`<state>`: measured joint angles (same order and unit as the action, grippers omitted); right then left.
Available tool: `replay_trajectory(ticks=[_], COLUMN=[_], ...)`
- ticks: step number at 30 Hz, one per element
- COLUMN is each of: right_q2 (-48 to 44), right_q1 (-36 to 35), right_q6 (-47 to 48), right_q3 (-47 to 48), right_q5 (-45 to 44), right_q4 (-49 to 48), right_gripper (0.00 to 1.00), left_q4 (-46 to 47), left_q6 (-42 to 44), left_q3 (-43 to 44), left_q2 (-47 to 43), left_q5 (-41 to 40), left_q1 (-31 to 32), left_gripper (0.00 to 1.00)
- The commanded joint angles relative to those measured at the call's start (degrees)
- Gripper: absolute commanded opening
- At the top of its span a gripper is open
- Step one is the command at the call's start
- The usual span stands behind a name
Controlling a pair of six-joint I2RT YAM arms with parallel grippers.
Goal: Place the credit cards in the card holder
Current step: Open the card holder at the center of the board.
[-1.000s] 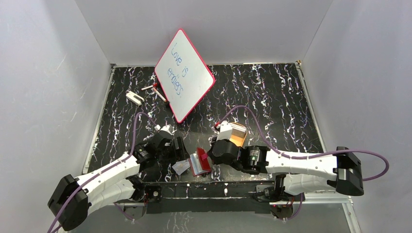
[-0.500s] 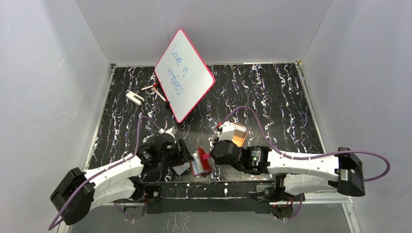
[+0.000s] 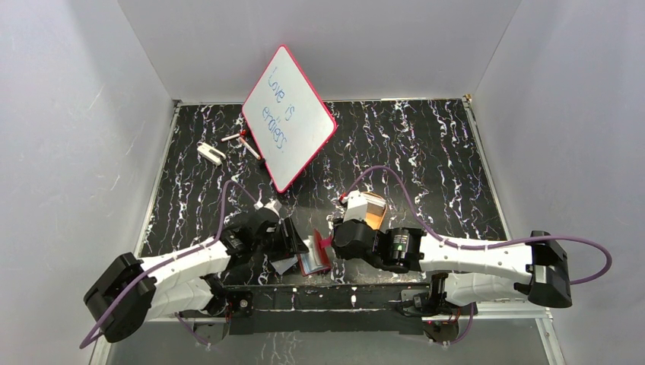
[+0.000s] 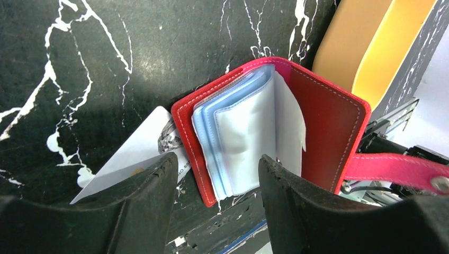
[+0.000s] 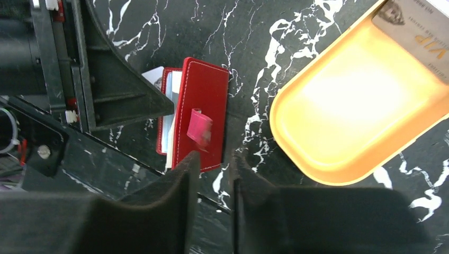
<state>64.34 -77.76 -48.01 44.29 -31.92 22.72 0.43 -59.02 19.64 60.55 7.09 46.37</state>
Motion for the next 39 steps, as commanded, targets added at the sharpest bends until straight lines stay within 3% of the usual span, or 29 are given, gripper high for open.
replay_trajectory(ticks=[1,4,8,16,29,39], right_q2=[-1.32,-1.95,-1.49,3.01,7.23,12.21], right_q1=[-0.26,-0.23,-0.26,-0.29,-0.28,-0.29], right_q6=[1.6,3.26,5.0,8.54,6.6,3.35], right_q3=[3.71,4.59,6.39,6.44,1.21,1.76], right_q5=[0.05,2.44,4.68,11.79,10.41,5.2], right_q4=[2.22,1.27,0.7,-2.97,-10.24,-8.84], right_gripper=[0.45,0.62,0.71,0.72,0.76,0.61], left_q4=[-0.75,-0.72,1.0,1.69,2.47,2.56], left_q6=[2.26,2.92,3.62,4.03,4.45,4.27], left_q3=[3.05,4.37,6.15,9.67,11.45,11.32], left_q2=[2.34,3.58,5.24,8.04,10.81,10.48], left_q5=[-0.08,0.02,0.29,0.53,1.51,1.46], left_q1=[0.47,0.52,0.5,0.58,0.66,0.65], left_gripper=[0.55,0.55,0.56,0.56,0.56,0.56])
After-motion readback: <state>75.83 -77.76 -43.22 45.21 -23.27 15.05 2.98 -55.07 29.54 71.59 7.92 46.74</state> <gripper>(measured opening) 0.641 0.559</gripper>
